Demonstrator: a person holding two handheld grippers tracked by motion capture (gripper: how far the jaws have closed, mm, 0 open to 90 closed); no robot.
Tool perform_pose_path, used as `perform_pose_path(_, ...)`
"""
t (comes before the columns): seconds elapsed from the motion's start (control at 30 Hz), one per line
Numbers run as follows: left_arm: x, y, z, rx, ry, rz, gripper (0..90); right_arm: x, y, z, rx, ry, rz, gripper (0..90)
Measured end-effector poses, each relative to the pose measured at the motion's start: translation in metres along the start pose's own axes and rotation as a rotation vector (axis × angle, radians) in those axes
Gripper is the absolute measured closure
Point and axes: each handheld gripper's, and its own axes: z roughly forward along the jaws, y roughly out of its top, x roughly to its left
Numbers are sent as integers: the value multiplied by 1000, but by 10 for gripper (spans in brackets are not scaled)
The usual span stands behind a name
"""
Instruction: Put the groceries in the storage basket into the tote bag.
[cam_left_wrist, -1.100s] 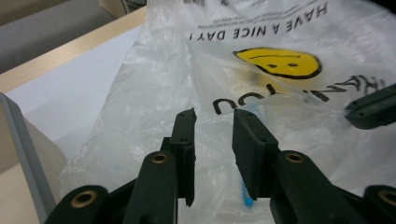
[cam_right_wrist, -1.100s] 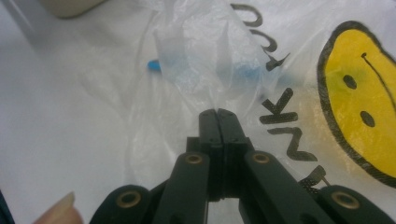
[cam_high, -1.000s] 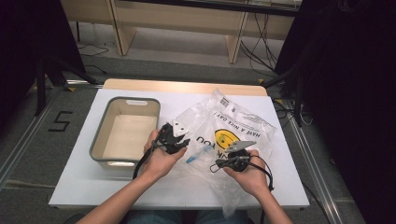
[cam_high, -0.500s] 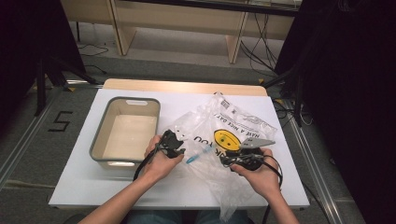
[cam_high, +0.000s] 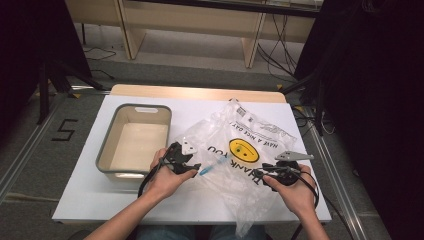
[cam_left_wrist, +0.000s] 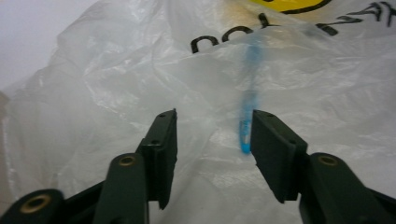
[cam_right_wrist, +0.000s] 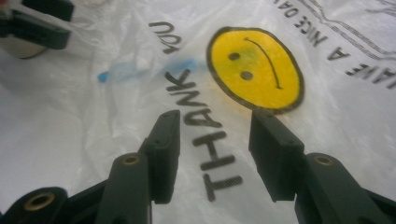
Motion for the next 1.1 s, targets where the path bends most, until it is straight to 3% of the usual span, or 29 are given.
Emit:
perform_pose_path(0.23, -8, -9, -8, -28, -55, -1, 409, -10, -11, -8, 1, -65, 38, 508)
perform_pose_path(0.67, -9, -21, -15, -34, -57, 4, 357, -22, -23, -18, -7, -178, 100, 367)
perform_pose_path(1.1, -14, -25, -17, -32, -65, 9, 360, -36, -31, -24, 15, -286, 207, 350)
